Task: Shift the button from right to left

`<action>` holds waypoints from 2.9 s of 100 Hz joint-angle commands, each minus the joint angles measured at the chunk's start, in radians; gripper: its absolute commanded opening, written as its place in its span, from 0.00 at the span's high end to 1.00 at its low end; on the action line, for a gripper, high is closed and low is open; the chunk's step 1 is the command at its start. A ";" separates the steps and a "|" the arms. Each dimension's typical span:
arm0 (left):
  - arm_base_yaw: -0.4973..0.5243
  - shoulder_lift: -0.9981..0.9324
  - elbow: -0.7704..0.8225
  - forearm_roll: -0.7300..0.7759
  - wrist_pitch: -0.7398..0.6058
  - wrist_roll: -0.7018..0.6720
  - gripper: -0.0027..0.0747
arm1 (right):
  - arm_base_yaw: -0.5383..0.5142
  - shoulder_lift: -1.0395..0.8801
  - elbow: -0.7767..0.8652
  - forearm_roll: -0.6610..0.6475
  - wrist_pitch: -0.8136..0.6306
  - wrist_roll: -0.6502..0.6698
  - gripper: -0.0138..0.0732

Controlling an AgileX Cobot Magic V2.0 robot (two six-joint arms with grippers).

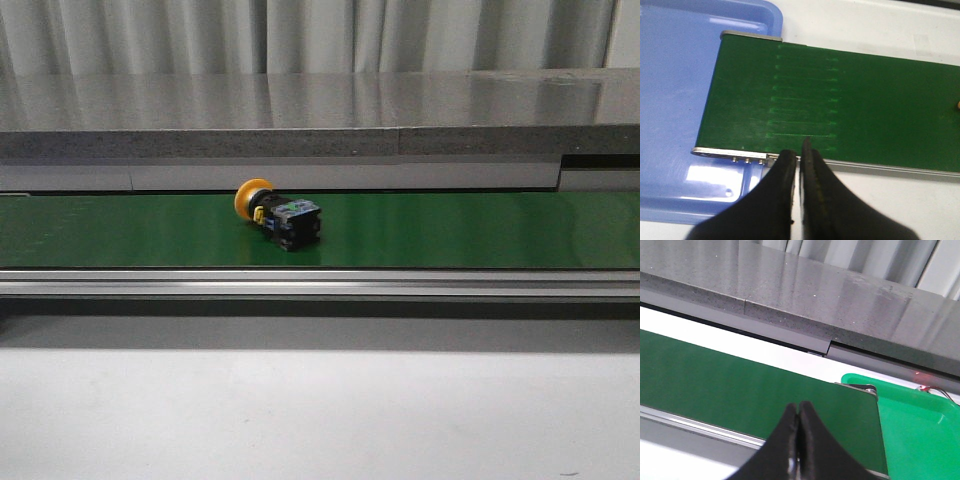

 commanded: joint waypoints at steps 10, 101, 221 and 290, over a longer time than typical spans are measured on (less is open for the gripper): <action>-0.009 0.050 -0.051 -0.004 -0.057 0.011 0.96 | 0.002 0.008 -0.028 0.016 -0.066 -0.009 0.92; -0.009 0.099 -0.059 -0.088 -0.099 0.038 0.11 | 0.002 0.008 -0.028 0.016 -0.066 -0.009 0.92; -0.165 0.537 -0.279 -0.125 -0.156 0.038 0.10 | 0.002 0.008 -0.028 0.016 -0.066 -0.009 0.92; -0.163 0.562 -0.279 0.142 -0.037 -0.094 0.30 | 0.002 0.008 -0.028 0.016 -0.066 -0.009 0.92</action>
